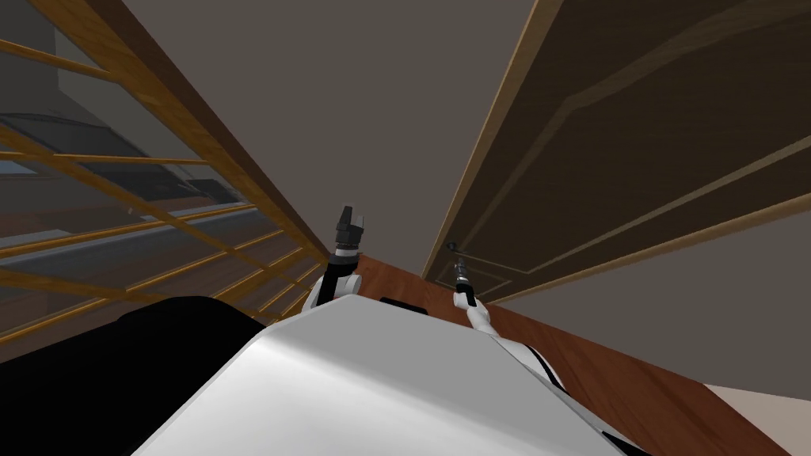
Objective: Pull the door open
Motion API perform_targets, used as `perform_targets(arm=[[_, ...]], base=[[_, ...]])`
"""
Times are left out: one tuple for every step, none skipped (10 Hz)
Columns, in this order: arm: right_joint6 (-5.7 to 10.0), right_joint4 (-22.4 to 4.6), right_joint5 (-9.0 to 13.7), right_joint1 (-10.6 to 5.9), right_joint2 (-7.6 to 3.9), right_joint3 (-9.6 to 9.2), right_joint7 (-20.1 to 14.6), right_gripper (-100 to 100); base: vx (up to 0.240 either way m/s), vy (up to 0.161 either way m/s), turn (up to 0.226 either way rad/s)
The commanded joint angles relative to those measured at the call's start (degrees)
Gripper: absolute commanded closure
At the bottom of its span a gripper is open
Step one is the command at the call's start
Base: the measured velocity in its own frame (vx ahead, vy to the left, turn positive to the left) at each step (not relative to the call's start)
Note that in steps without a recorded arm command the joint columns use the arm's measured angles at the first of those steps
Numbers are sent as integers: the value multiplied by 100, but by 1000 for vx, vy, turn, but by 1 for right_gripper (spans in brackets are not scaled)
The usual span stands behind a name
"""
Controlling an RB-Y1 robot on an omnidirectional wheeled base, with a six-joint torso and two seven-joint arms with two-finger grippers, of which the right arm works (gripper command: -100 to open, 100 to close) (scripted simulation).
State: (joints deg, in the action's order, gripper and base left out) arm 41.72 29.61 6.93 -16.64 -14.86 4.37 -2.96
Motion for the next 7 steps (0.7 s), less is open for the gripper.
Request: perform_targets(arm=[[107, 46, 51, 136, -202, 59, -160, -100], [107, 25, 51, 136, -202, 59, -160, -100], [107, 46, 51, 136, -202, 59, -160, -100], [196, -5, 91, 241, -371, 106, -296, -100], [196, -5, 91, 241, -371, 106, -296, -100], [278, -53, 128, 339, -529, 149, -423, -100], [324, -80, 149, 394, -617, 173, -493, -100]], base=[[94, 15, 201], [158, 22, 131], [102, 14, 0], [138, 36, 148], [126, 13, 99], [173, 29, 160], [201, 35, 207]])
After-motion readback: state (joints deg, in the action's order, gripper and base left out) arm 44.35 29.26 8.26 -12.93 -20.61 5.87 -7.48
